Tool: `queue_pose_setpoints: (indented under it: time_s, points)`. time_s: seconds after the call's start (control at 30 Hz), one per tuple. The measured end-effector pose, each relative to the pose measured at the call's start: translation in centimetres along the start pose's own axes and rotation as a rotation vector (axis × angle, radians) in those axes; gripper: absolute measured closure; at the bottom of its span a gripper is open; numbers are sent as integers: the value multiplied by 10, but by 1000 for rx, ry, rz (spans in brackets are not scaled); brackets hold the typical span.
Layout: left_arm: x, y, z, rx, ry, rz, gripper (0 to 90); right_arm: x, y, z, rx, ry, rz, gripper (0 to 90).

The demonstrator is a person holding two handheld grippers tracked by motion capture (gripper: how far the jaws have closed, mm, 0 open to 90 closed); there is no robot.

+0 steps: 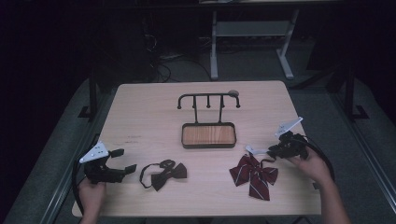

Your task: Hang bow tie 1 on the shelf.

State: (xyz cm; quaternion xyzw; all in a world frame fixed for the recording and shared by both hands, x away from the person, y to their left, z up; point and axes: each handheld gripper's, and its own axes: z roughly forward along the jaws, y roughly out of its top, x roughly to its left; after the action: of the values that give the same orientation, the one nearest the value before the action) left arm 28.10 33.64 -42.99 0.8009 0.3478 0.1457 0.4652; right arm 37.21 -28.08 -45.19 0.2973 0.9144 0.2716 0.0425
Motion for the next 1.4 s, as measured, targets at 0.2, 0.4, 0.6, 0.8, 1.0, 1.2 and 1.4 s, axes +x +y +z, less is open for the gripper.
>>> queue_pose_setpoints:
  time_s: [0.2, 0.4, 0.6, 0.8, 1.0, 1.2, 1.4]
  points:
    - [0, 0, 0, -1, 0, 4, 128, 1, 1, 3, 12, -16, -11, 789]
    - [0, 0, -1, -3, 0, 5, 128, 3, 0, 0, 4, 22, -10, 837]
    - [1, 0, -1, 0, 1, 12, 128, 14, -2, -11, -28, 32, -24, 844]
    - [-1, 1, 0, 2, -1, 2, 128, 27, 1, -30, -74, 41, -36, 848]
    - [-1, 1, 0, 5, 0, 10, 128, 42, 11, -56, -102, 32, -113, 848]
    - [-1, 1, 0, 5, -2, 4, 128, 53, 26, -77, -103, 18, -176, 848]
    - [-1, 1, 1, -4, -2, -2, 128, 66, 45, -97, -108, 10, -242, 848]
